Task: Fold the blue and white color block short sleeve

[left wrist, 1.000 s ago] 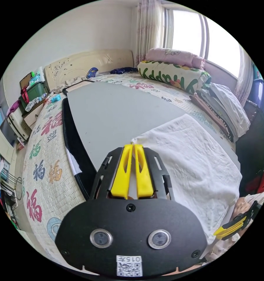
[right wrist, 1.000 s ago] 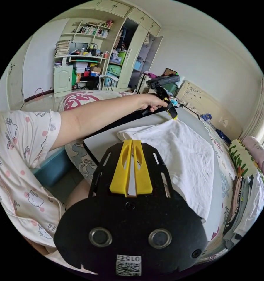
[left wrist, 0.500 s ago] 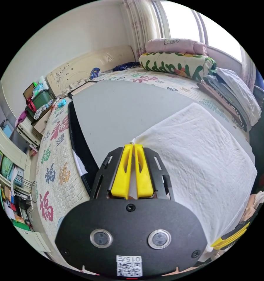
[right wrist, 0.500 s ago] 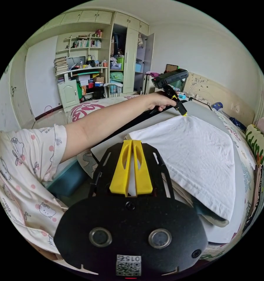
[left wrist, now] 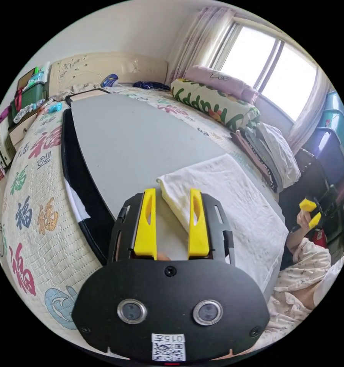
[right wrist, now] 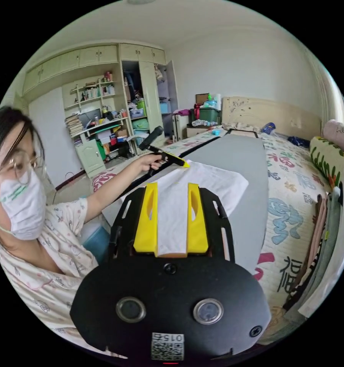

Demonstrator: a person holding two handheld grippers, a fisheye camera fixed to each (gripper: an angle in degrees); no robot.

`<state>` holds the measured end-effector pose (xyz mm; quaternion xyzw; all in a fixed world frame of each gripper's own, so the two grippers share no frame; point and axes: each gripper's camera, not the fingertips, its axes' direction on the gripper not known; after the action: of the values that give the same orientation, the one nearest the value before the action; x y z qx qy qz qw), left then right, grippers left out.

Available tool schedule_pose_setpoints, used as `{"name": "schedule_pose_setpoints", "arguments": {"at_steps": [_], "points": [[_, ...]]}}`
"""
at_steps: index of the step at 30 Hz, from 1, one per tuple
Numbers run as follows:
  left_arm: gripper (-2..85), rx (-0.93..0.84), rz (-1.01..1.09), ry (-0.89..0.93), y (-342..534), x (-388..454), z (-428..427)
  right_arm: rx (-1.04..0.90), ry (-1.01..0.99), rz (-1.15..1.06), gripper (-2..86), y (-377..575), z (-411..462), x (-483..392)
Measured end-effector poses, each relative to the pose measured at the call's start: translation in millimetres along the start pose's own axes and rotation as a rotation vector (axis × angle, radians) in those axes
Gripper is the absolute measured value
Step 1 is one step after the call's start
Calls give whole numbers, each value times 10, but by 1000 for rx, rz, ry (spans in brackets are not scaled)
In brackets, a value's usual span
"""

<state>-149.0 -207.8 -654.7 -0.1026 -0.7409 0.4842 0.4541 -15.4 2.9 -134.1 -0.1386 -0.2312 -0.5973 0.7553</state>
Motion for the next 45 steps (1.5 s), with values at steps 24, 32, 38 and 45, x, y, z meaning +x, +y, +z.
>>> {"name": "schedule_pose_setpoints", "arguments": {"at_steps": [24,32,38,45], "points": [[100,-17,20,101,9,-2718,-155,-348,-8,395,123,-1708,967,1266],[48,-17,105,32,128,-3285,-907,-298,-63,408,62,-1138,976,850],[23,210,228,-13,480,-3231,-2532,-96,18,204,57,-528,199,-192],[13,583,405,51,1142,-2317,-4972,198,84,4,56,487,-1472,-1413]]}}
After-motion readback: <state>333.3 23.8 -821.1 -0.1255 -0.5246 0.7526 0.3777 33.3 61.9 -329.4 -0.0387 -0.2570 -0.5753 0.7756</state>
